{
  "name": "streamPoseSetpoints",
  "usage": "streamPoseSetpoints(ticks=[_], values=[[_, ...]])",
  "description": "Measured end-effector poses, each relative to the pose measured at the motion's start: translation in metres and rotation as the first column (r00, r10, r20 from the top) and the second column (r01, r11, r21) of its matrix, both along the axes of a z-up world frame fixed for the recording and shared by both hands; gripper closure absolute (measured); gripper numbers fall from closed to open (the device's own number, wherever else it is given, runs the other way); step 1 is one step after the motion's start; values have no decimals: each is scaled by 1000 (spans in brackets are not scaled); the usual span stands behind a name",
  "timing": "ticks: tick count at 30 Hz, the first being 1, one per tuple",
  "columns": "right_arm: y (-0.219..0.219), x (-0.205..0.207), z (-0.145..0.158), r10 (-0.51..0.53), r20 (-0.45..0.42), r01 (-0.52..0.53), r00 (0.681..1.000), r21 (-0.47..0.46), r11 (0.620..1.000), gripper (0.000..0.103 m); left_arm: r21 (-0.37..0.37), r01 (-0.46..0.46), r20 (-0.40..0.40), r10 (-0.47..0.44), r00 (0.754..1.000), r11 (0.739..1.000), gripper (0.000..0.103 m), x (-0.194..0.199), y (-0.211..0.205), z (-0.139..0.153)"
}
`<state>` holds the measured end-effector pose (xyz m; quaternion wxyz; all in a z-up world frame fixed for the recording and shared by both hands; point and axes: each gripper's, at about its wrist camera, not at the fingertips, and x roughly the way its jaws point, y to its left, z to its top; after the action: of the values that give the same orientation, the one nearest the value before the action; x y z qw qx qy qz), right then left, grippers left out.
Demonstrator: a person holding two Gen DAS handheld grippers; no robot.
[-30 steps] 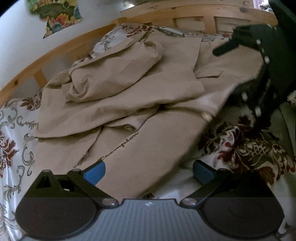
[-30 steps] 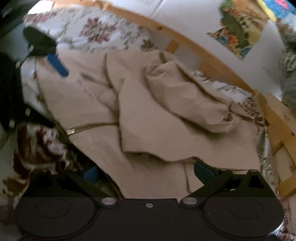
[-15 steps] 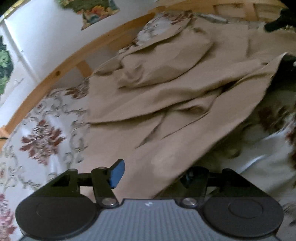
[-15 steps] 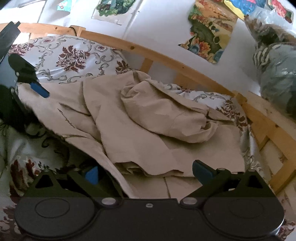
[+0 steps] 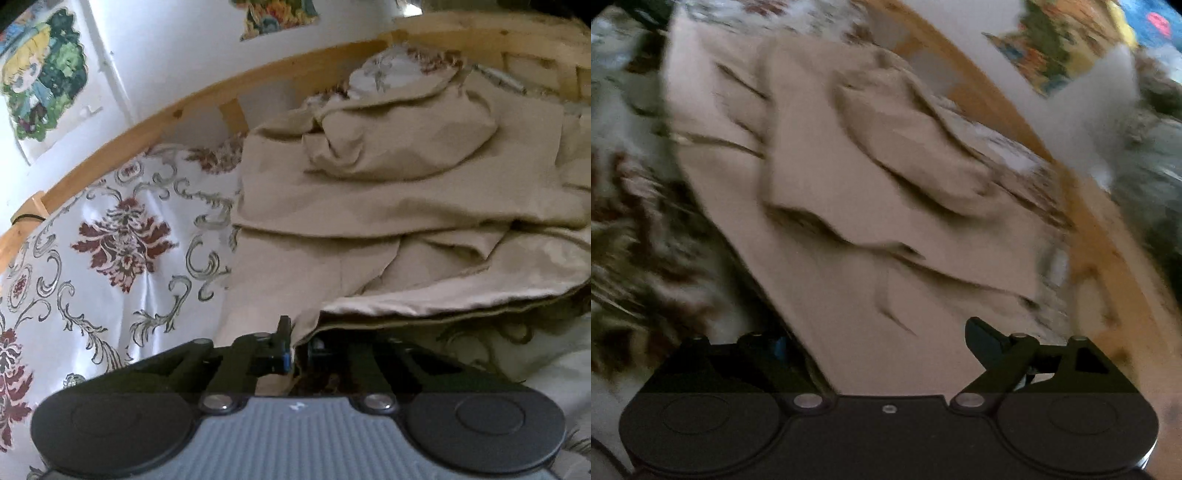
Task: Fold large clothes
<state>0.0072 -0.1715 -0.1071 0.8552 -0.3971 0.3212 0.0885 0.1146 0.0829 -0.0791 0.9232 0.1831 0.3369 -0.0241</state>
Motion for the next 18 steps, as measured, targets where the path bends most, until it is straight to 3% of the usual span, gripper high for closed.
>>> streamPoseSetpoints(ticks=[2,3,4,5,9,15,18], values=[[-11,0,6,-47,14,47,999,-7,999,33,-26,-8,26,9,1000,1000,98,-5,2,3],[-14,-1,8,-52,-2,52,999,-1,999,53,-51,-11,29,13,999,999,98,-8,5,6],[-15,-4,10,-49,-15,49,999,3,999,84,-69,-8,35,11,999,998,98,-13,8,10],[-15,-8,11,-37,-26,37,999,6,999,95,-80,1,41,3,999,997,99,-18,11,14],[-12,-30,27,0,1,0,1000,1,1000,97,-135,37,46,-31,998,990,99,-47,21,42],[-15,-70,87,57,98,-56,994,-15,998,98,-203,91,29,-87,996,975,99,-89,46,103],[-12,-86,115,92,150,-85,984,-53,995,98,-242,89,28,-84,996,966,99,-87,52,129]])
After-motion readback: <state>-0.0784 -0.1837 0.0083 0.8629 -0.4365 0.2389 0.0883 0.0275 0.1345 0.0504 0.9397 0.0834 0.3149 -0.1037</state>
